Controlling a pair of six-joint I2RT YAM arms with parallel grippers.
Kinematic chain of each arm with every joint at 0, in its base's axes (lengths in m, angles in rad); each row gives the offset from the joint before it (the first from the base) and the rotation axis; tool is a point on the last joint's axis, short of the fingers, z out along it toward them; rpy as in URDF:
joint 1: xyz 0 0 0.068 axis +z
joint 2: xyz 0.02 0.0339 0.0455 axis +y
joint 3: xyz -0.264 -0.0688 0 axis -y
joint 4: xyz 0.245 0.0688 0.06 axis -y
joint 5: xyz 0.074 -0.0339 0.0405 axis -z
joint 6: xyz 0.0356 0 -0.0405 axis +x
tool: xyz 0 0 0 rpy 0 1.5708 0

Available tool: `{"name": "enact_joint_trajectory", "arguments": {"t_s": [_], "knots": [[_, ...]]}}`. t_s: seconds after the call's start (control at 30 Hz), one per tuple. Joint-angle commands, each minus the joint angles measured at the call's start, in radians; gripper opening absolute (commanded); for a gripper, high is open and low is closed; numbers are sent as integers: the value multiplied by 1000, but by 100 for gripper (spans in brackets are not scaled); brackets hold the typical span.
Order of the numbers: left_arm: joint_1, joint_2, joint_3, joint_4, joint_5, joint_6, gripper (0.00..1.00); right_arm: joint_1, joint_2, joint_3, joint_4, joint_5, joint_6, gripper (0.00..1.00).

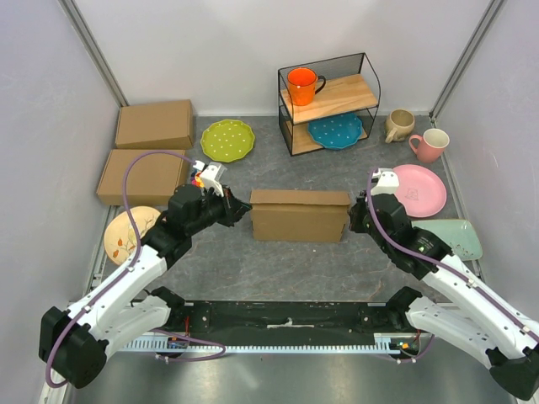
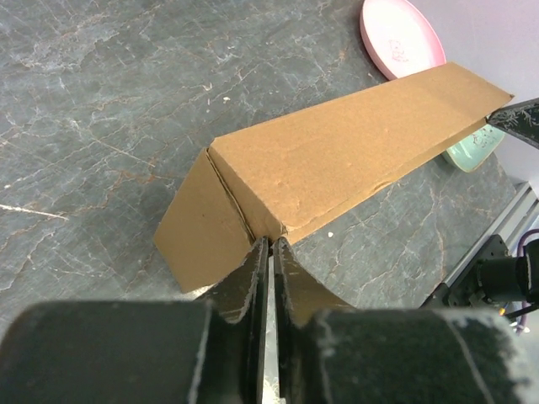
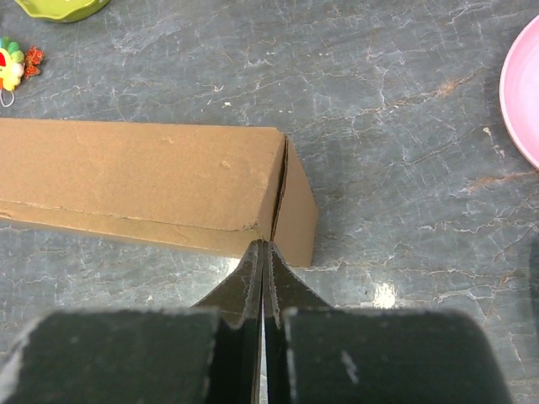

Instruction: Fold the paper box

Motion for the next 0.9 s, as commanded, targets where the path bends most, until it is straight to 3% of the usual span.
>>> {"name": "enact_joint_trajectory", "arguments": {"t_s": [0.0, 0.13, 0.37, 0.47, 0.6, 0.87], "knots": [[-5, 28, 75, -109, -18, -15, 17, 3, -4, 75, -68, 18, -9, 1], [-5, 30, 139, -157, -10, 8, 30, 3, 10, 112, -91, 29, -24, 4], [-5, -1, 171, -203, -27, 47, 37, 3, -10, 123, -101, 35, -26, 6], [-4, -9, 194, -232, -30, 54, 38, 3, -19, 143, -107, 38, -24, 14], [-4, -24, 207, -221, -56, 39, 41, 3, -30, 163, -111, 67, -17, 35], [-1, 54, 198, -100, -64, -50, 46, 3, 2, 170, -62, 115, 6, 46]]}}
